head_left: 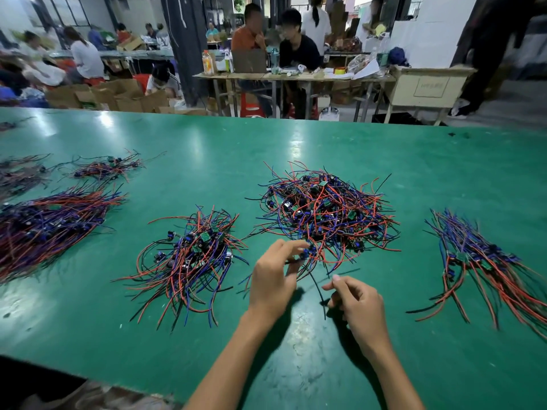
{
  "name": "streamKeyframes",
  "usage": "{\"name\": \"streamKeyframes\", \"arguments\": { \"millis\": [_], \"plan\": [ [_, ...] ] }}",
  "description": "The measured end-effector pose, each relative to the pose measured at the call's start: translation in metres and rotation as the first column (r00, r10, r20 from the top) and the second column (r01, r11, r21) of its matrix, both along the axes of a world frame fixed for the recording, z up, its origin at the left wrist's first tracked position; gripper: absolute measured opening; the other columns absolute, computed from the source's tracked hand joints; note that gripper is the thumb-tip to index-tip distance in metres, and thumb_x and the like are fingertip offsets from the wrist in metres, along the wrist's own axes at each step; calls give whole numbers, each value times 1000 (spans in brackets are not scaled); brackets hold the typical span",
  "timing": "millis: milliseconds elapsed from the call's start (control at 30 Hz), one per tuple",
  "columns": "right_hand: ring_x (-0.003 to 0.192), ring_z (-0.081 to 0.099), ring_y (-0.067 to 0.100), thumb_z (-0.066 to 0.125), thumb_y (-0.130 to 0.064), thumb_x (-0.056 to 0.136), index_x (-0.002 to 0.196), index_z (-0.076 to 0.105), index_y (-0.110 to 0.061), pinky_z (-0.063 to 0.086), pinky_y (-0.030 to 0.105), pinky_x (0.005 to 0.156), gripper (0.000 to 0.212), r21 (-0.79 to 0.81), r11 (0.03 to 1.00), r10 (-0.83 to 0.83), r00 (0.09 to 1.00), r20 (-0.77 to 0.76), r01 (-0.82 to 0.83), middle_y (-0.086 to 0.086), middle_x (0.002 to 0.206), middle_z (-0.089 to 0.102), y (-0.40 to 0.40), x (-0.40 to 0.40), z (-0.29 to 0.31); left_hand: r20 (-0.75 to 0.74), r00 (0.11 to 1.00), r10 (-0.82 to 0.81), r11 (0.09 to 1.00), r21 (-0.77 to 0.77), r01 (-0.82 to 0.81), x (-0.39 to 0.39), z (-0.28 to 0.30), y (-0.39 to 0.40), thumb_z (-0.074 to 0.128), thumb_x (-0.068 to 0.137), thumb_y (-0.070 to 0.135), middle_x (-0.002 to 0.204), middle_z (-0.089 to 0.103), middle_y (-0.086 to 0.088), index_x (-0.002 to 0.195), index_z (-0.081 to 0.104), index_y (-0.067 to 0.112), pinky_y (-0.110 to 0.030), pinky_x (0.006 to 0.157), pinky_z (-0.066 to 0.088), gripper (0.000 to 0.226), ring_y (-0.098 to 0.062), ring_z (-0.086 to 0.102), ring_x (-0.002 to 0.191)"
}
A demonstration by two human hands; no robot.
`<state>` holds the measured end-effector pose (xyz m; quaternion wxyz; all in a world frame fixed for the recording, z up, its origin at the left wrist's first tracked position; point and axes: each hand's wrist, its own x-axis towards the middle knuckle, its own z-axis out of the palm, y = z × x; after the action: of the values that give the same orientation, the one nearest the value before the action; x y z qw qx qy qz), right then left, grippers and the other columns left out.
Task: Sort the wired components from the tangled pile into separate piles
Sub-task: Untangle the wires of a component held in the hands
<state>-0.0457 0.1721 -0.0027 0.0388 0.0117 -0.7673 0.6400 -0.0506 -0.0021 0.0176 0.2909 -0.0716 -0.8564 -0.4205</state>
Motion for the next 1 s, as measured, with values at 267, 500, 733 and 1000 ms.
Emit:
{"name": "streamKeyframes", "arguments": {
  "millis": [267,500,733,1000],
  "plan": [
    [46,56,5,63,-26,100,72,77,-27,39,12,45,31,-4,1000,15,1000,-9,-15,7,54,65,0,2,-3,-297,938,179,984,40,-175,2,28,-26,78,84,2,93,65,5,104,73,15,-19,66,51,24,0,61,74],
    [49,59,6,61,-27,100,72,76,-28,40,12,48,32,10,1000,30,1000,-2,-30,7,57,66,1,3,-2,188,619,763,647,-226,-729,-17,32,-115,70,90,29,110,67,-9,109,75,26,-40,89,43,20,-32,50,112],
    [48,60,7,61,-27,101,72,76,-27,40,12,47,33,7,1000,27,1000,-3,-27,7,57,66,0,3,0,95,651,753,648,-271,-711,-12,7,-103,71,89,30,124,59,-11,120,71,17,-48,97,39,34,-34,46,119],
    [51,64,9,61,-31,100,74,76,-32,43,20,53,30,87,996,-34,999,-9,35,1,58,68,-1,-1,-4,273,934,230,923,-365,-121,-17,-9,0,58,91,56,101,61,13,99,68,31,-32,86,34,28,-11,50,100]
  ]
}}
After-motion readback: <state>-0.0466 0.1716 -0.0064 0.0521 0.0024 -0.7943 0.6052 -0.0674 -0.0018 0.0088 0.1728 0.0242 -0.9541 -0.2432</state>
